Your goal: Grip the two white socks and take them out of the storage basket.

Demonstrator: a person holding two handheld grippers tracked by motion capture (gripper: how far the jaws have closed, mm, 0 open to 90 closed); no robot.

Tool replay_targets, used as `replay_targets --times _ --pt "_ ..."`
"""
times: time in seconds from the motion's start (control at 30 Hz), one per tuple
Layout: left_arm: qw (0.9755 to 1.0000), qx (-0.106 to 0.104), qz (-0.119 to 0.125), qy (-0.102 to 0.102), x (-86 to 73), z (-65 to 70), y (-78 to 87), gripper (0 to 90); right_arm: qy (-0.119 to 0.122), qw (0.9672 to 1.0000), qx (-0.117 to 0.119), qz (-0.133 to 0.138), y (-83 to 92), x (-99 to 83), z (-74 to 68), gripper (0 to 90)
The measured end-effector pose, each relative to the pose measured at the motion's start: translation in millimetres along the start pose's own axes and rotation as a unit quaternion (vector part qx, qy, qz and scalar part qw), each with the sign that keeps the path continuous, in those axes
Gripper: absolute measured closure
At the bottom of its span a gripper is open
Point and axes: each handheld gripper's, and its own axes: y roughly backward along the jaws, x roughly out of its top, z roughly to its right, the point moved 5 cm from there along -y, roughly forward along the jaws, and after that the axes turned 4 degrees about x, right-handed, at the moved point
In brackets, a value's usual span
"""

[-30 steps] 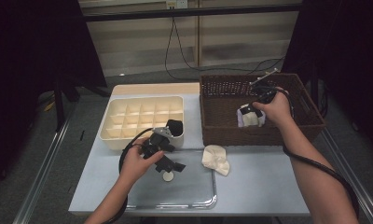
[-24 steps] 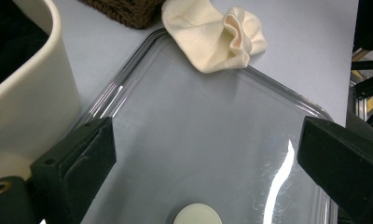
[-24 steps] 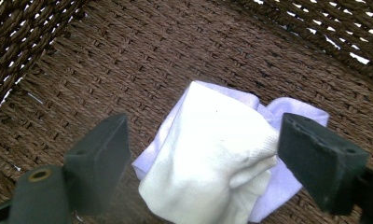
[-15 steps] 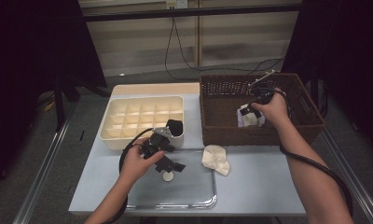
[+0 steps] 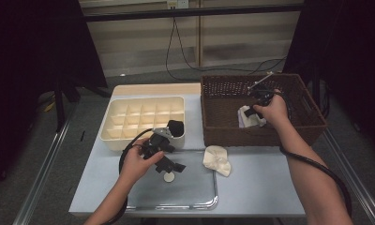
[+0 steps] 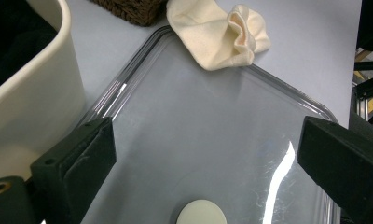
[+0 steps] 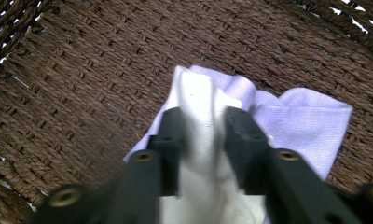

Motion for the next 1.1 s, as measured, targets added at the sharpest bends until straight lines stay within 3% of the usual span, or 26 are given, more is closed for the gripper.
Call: replay_targets --times 0.07,0.2,0.4,0.6,1.1 --pt "1.0 0.001 -0.001 0.0 -0.4 -0.7 0.2 4.4 0.002 1.0 0.004 -0.001 1.0 0.3 -0.1 79.8" --pt "1.0 -0.001 -0.004 -0.003 -0.4 -1.2 0.0 4.4 -0.004 0.9999 0.015 -0.005 8.6 1.5 -0.8 85.7" --pt "1.0 0.0 0.0 0.0 -0.2 0.0 -0.9 4.4 -0.016 0.9992 0.035 0.008 26.4 0.3 -2.2 86.9" --pt "1.0 -0.002 0.0 -0.001 0.0 0.6 -2.0 4.4 -0.009 0.9984 0.051 0.024 44.8 -2.3 -6.4 86.9" --pt "0.9999 0.006 -0.006 -0.008 1.6 2.3 -0.4 4.4 -0.005 0.9968 0.061 0.051 92.3 -1.7 -15.3 86.8"
